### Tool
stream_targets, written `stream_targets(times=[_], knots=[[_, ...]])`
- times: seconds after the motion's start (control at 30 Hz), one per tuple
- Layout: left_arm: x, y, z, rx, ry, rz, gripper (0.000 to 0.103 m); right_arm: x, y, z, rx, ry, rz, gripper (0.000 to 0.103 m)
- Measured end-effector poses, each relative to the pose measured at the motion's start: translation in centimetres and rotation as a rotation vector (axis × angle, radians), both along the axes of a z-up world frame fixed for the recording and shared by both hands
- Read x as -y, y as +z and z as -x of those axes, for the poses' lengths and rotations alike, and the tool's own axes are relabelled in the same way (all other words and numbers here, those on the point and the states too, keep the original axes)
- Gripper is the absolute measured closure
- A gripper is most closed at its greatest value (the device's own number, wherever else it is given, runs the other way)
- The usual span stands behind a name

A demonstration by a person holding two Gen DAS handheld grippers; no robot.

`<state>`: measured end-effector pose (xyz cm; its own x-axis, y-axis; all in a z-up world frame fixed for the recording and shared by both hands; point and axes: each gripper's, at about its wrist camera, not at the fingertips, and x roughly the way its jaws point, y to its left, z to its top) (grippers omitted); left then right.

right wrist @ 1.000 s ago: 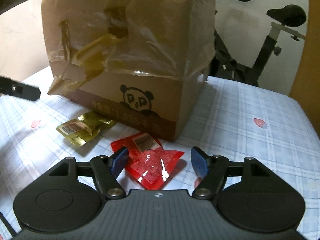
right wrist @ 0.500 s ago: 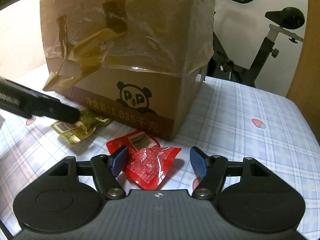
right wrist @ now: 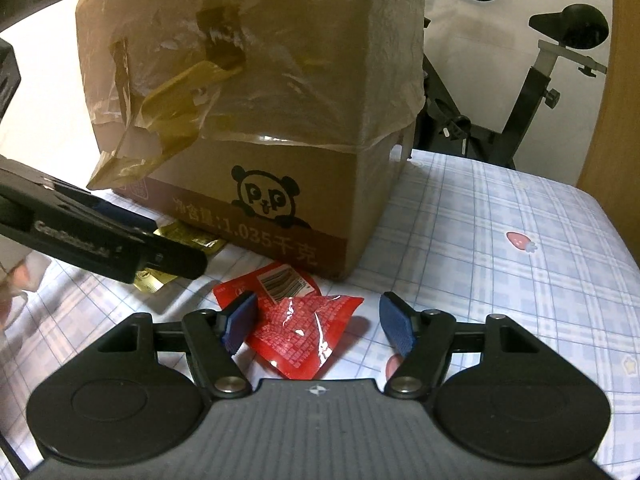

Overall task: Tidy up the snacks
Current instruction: 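Close the left tool on the gold foil packet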

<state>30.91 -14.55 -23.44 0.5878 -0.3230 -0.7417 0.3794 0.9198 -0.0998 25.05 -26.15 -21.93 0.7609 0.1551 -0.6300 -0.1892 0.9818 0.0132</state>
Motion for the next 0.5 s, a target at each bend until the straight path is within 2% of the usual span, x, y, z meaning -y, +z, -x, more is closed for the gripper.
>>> stream_targets(times=[0.17,0.3,0.33,0.37,0.5], knots=[[1.8,-0.8,0.6,0.048,-0.019,-0.079,0.023,0.4,0.1,-0.1,0.001,-0.001,-0.025,0.034],[2.0,-1.1,1.0,0.059,0.012,-0.076,0.025,0.6,0.1,-0.2,-0.001,-0.002,-0.041,0.033],[2.0,-1.2,1.1,0.064,0.016,-0.076,0.03,0.6,0.1,-0.2,0.0,-0.002,-0.039,0.033],[1.8,-1.1,1.3,0.072,0.013,-0.074,0.04,0.5,0.1,-0.1,0.0,0.0,-0.034,0.033],[1.0,-0.8,1.9,0.081,0.002,-0.063,0.045,0.6,0.1,-0.1,0.0,-0.002,-0.039,0.033]])
